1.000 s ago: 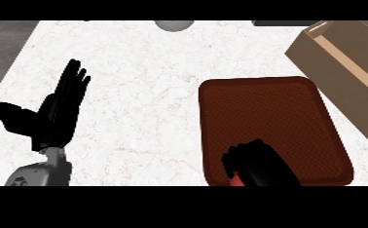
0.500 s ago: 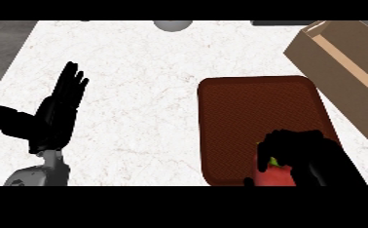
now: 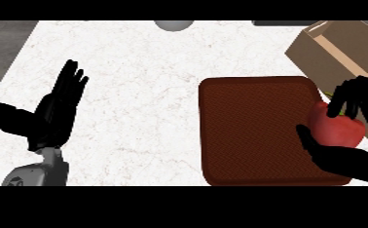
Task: Pick the bell pepper from the tray and place it in the cardboard box
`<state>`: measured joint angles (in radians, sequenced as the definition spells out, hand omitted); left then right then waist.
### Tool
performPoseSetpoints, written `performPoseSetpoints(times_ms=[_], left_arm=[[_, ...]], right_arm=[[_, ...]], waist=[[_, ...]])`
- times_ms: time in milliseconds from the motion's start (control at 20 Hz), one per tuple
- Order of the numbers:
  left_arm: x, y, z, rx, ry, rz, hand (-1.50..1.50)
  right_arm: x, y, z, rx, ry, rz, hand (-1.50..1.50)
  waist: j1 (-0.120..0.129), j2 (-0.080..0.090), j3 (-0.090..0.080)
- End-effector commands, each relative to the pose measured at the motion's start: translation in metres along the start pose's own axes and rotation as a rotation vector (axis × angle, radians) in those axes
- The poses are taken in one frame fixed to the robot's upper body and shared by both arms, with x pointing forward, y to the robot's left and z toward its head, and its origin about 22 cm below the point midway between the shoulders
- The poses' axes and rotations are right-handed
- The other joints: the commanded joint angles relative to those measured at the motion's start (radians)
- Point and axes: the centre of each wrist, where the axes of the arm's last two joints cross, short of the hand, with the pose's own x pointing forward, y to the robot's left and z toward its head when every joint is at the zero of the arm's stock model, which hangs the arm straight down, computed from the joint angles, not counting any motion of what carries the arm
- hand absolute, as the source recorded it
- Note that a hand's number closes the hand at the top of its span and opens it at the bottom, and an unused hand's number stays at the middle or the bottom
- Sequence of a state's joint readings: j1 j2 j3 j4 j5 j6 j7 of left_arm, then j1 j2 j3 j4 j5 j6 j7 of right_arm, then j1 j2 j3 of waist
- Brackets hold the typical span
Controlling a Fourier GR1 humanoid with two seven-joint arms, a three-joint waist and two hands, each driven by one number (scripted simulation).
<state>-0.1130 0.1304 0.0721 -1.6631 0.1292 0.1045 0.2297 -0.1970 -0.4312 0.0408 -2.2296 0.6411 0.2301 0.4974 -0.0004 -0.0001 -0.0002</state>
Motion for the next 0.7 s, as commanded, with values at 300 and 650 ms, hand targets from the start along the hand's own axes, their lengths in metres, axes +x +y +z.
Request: performPoseSetpoints(times_ms=[300,650], left_arm=[[0.005,-0.004,-0.007,-0.004,-0.003,0.003,0.00],[0.010,0.006,-0.006,-0.007,-0.021,0.005,0.00]], right_arm=[[-0.067,-0.020,-0.078,-0.085,0.142,0.054,1.50],[-0.140,-0.019,-0.105,-0.077,0.165,0.218,1.50]], waist=[[0.009,0.003,0.000],[0.018,0.005,0.001]])
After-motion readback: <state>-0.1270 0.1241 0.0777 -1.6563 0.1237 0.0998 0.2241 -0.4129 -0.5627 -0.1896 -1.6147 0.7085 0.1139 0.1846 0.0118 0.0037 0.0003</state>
